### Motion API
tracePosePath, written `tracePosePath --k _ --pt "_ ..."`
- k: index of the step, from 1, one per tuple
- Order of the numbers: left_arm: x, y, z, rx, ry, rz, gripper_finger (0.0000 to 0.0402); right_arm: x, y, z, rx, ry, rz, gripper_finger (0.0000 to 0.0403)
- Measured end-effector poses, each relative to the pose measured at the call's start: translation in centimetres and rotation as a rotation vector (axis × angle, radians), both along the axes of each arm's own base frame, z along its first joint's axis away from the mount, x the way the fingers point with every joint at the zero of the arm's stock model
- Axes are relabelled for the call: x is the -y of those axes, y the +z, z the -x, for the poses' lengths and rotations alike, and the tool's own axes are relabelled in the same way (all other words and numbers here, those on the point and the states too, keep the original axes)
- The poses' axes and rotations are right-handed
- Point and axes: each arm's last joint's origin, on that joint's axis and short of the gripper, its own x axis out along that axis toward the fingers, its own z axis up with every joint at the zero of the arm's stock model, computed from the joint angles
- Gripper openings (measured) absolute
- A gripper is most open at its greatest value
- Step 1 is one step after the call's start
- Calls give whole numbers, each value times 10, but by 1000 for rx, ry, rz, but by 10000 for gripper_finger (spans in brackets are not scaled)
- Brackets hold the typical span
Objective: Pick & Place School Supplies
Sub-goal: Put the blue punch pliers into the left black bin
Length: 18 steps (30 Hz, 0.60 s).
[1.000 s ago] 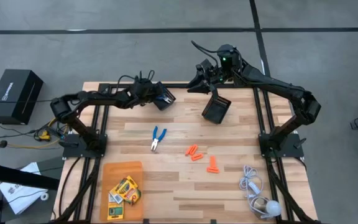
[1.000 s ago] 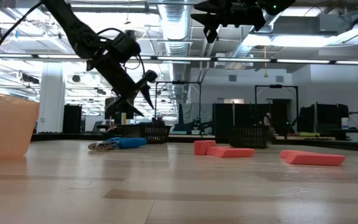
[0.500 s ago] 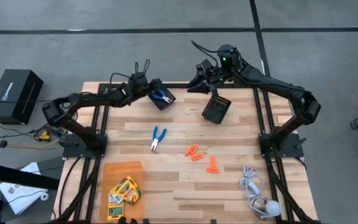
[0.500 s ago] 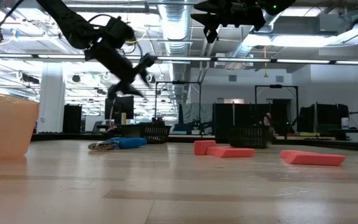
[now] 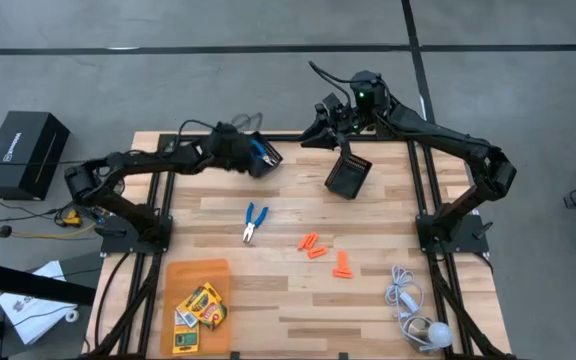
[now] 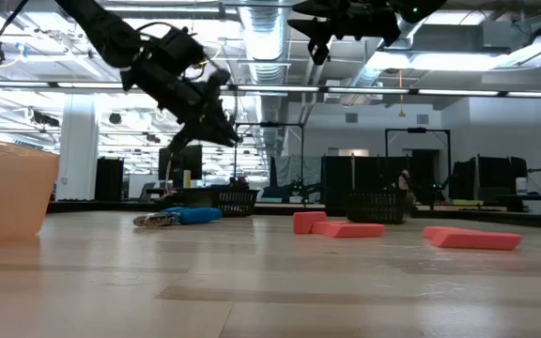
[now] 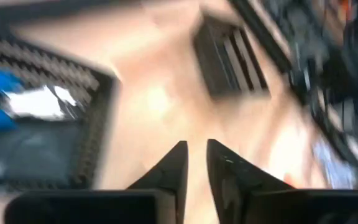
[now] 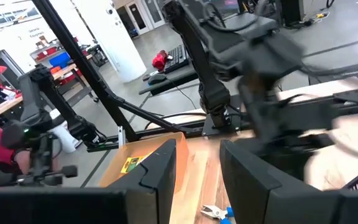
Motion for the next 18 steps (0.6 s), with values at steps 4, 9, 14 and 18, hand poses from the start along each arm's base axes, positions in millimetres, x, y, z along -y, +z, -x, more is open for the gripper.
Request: tracePosePath --k 4,9,14,18 --pt "38 3 -4 -73 -156 48 47 0 0 0 1 -1 -2 116" --pt "71 4 3 -183 -265 111 96 0 0 0 1 -1 -1 116" --pt "87 -1 9 -303 -242 186 153 0 0 0 2 0 1 116" --pt "88 -10 10 -395 -139 183 180 0 0 0 3 1 5 116"
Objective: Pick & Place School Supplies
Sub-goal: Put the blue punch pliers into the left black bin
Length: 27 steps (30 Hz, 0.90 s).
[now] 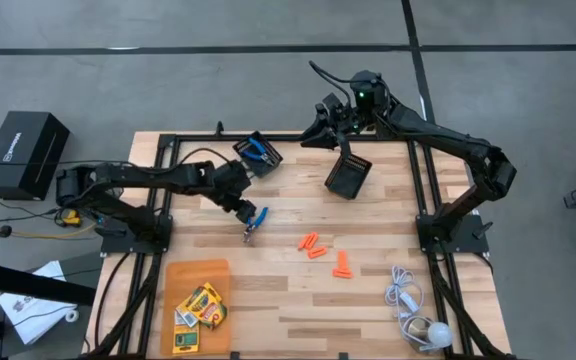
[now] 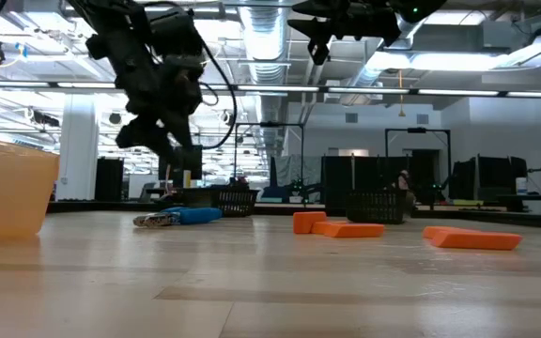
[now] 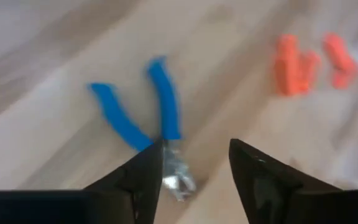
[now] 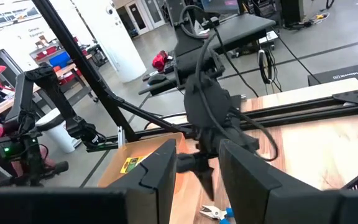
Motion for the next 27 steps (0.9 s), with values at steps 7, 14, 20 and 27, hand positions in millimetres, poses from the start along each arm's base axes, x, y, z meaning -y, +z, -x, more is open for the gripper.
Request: tracePosePath --k 7,14,20,27 --pt "-5 -16 -5 -83 155 -8 182 -2 0 -1 7 11 23 116" --pt "-6 -39 -12 -175 202 37 178 -2 0 -1 9 14 28 116" --pt "-8 -47 -14 -205 220 34 177 -3 0 -1 10 41 20 116" --pt "-10 -47 -14 -197 236 20 177 -3 -1 -1 14 44 37 116"
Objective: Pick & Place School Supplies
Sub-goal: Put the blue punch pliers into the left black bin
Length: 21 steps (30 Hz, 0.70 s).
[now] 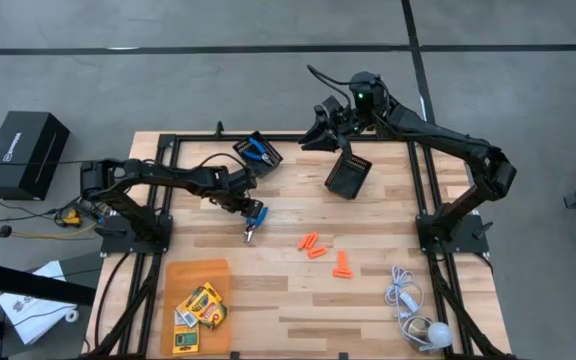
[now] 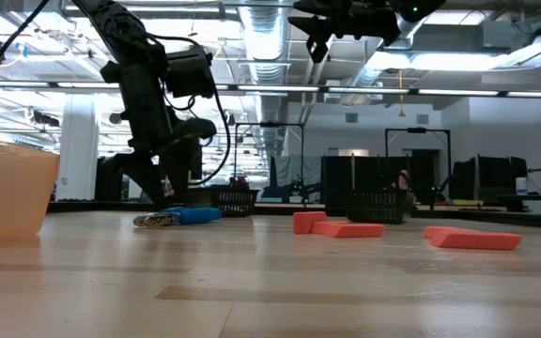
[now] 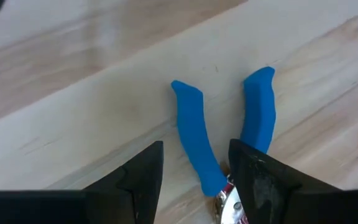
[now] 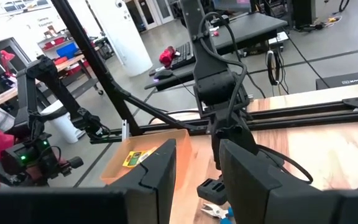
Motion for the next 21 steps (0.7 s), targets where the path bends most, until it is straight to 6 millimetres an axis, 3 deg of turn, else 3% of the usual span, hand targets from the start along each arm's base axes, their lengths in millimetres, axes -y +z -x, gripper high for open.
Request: tracePosePath --k 7,16,21 --pt "-1 0 -1 1 5 -16 177 0 0 0 1 0 2 116" --pt "-2 -29 -9 -71 -19 52 177 0 0 0 2 0 4 116" --pt "-6 -29 -8 -75 5 19 171 0 0 0 1 -1 3 116"
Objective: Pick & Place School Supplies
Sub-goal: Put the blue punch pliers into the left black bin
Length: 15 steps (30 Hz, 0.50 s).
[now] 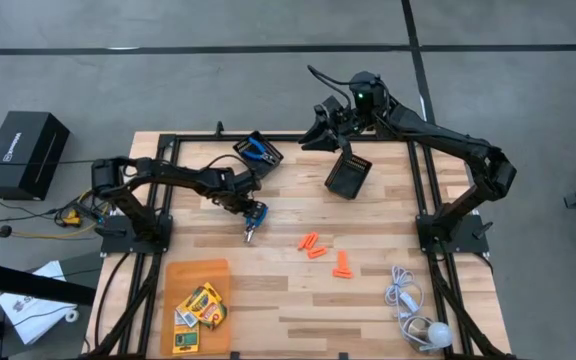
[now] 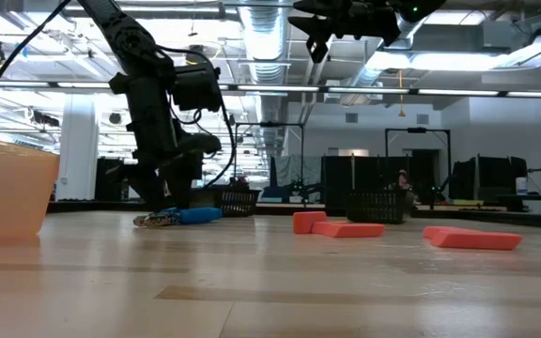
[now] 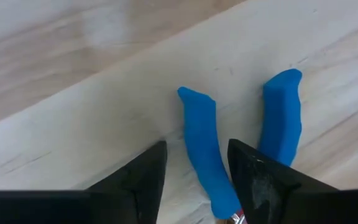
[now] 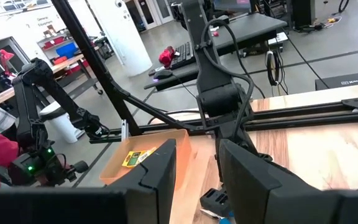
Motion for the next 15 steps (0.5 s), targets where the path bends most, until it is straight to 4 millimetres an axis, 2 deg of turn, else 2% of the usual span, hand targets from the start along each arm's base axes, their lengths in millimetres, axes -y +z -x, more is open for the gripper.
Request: tracePosePath --k 3,9,15 --pt "-2 2 1 8 8 -14 140 0 0 0 -4 -1 -3 116" --pt "1 1 1 5 -4 -12 31 0 -1 0 -6 -2 -5 116" --pt "2 3 0 15 -35 -23 35 0 -1 0 -6 -2 -4 116"
